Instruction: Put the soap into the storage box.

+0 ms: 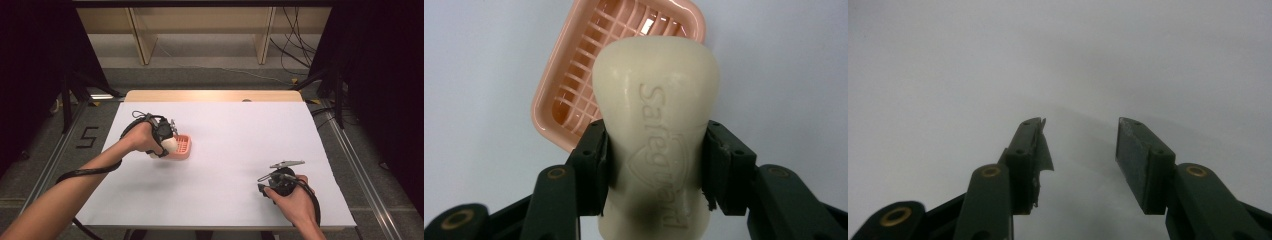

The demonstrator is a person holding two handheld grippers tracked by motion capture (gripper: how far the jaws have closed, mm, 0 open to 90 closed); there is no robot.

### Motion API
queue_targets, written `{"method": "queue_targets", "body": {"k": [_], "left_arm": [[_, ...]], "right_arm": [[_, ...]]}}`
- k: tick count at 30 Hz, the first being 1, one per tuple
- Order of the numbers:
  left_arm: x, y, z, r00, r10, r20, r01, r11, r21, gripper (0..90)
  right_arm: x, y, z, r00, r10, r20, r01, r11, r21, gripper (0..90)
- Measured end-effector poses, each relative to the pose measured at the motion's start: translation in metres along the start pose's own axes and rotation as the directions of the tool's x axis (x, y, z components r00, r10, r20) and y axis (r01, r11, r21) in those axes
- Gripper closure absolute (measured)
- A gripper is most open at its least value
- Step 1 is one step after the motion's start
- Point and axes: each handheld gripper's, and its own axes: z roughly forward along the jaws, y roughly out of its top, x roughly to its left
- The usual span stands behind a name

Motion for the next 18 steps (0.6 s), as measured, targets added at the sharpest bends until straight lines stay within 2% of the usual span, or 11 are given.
{"method": "queue_targets", "body": {"k": [7, 10, 11, 15, 16, 17, 18], "left_arm": [[0.002, 0.005, 0.003, 0.9997, 0.024, -0.001, -0.024, 0.9997, 0.005, 49.5], [0.003, 0.006, 0.004, 0.9997, 0.022, -0.005, -0.022, 0.9997, 0.003, 49.5], [0.004, 0.008, 0.004, 0.9996, 0.029, -0.006, -0.029, 0.9996, 0.007, 49.5], [0.004, 0.011, 0.005, 0.9993, 0.037, -0.001, -0.037, 0.9993, 0.006, 49.5], [0.004, 0.011, 0.005, 0.9993, 0.037, -0.001, -0.037, 0.9993, 0.006, 49.5], [0.004, 0.012, 0.005, 0.9992, 0.04, -0.002, -0.04, 0.9992, 0.006, 49.5], [0.004, 0.012, 0.005, 0.9993, 0.038, -0.004, -0.038, 0.9993, 0.006, 49.5]], "right_arm": [[0.0, -0.001, -0.001, 1.0, 0.007, 0.005, -0.007, 1.0, -0.002, 54.3], [-0.001, -0.001, 0.0, 0.9999, -0.007, 0.008, 0.007, 1.0, -0.008, 54.3], [0.0, -0.001, -0.002, 0.9998, 0.009, -0.018, -0.009, 1.0, -0.003, 54.3], [-0.001, -0.002, -0.002, 0.9999, 0.01, 0.01, -0.01, 1.0, -0.004, 54.3], [-0.001, -0.002, -0.002, 0.9999, 0.01, 0.01, -0.01, 1.0, -0.004, 54.3], [0.0, -0.002, -0.002, 0.9998, 0.014, -0.014, -0.014, 1.0, -0.005, 54.3], [-0.002, -0.003, -0.003, 1.0, 0.001, -0.001, -0.001, 1.0, 0.001, 54.3]]}}
